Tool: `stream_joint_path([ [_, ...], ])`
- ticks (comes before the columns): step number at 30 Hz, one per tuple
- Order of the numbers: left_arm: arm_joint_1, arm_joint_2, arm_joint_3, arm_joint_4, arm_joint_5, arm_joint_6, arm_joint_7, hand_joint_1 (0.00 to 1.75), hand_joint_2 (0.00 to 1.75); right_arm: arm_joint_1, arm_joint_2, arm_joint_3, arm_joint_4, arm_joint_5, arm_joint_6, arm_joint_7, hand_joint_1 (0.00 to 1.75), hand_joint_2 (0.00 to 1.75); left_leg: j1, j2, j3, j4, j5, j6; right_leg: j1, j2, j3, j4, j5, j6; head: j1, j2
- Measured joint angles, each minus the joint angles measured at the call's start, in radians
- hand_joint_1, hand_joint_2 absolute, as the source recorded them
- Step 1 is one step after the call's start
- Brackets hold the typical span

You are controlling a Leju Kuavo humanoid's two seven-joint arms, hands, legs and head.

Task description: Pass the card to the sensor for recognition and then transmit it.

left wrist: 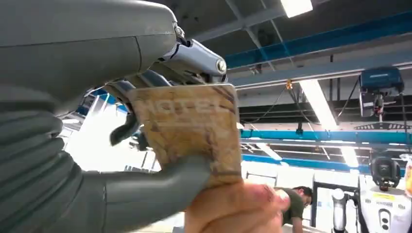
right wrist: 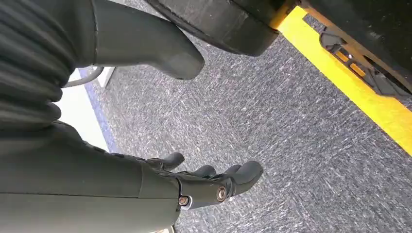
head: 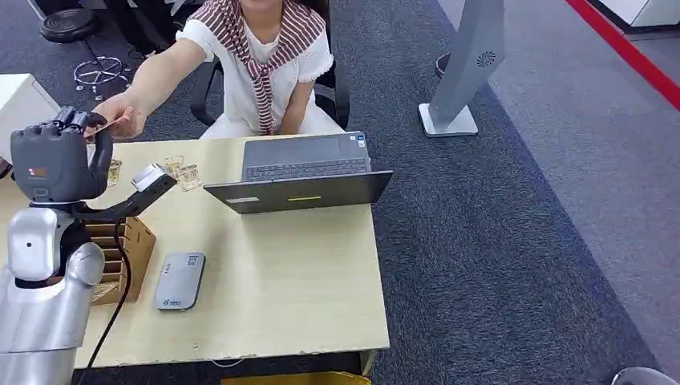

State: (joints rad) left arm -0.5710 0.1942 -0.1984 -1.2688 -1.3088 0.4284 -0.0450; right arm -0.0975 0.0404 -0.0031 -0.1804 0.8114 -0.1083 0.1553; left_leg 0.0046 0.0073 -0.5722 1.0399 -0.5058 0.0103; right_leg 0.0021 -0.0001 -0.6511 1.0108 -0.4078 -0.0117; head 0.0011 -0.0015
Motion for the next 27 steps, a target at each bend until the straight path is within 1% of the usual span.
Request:
stream_joint_path([
  [7, 0.000, 0.000, 0.000, 0.020, 0.000, 0.020, 0.009, 0.00, 1.75, 0.000, 0.000, 0.000, 0.000, 0.003, 0.000, -0.001, 0.00, 1.75, 0.000, 0.000, 0.000, 0.000, 0.000, 0.000, 0.000, 0.000, 0.000, 0.000, 0.000, 0.000, 0.000, 0.000],
  [13, 0.000, 0.000, 0.000, 0.028, 0.000, 0.021, 0.009, 0.00, 1.75, 0.000, 0.000, 0.000, 0.000, 0.003, 0.000, -0.001, 0.00, 1.75, 0.000, 0.000, 0.000, 0.000, 0.000, 0.000, 0.000, 0.000, 0.000, 0.000, 0.000, 0.000, 0.000, 0.000],
  [18, 0.013, 0.000, 0.000, 0.028, 0.007, 0.040, 0.004, 0.00, 1.75, 0.001, 0.000, 0.000, 0.000, 0.005, 0.001, -0.001, 0.00, 1.75, 0.000, 0.000, 0.000, 0.000, 0.000, 0.000, 0.000, 0.000, 0.000, 0.000, 0.000, 0.000, 0.000, 0.000],
  [22, 0.050, 0.000, 0.000, 0.010, 0.010, 0.053, -0.001, 0.00, 1.75, 0.004, 0.000, 0.000, 0.000, 0.016, -0.001, -0.002, 0.00, 1.75, 0.000, 0.000, 0.000, 0.000, 0.000, 0.000, 0.000, 0.000, 0.000, 0.000, 0.000, 0.000, 0.000, 0.000],
  [25, 0.107, 0.000, 0.000, -0.044, 0.017, 0.081, -0.024, 0.00, 1.75, 0.011, 0.000, -0.001, 0.000, 0.012, -0.006, -0.005, 0.00, 1.75, 0.000, 0.000, 0.000, 0.000, 0.000, 0.000, 0.000, 0.000, 0.000, 0.000, 0.000, 0.000, 0.000, 0.000],
  [27, 0.171, 0.005, 0.000, -0.095, 0.018, 0.110, -0.042, 0.00, 1.75, 0.016, 0.000, -0.003, 0.000, 0.004, -0.010, -0.008, 0.00, 1.75, 0.000, 0.001, 0.000, 0.000, -0.001, 0.000, 0.000, 0.001, 0.000, 0.000, -0.001, 0.001, 0.000, 0.000],
])
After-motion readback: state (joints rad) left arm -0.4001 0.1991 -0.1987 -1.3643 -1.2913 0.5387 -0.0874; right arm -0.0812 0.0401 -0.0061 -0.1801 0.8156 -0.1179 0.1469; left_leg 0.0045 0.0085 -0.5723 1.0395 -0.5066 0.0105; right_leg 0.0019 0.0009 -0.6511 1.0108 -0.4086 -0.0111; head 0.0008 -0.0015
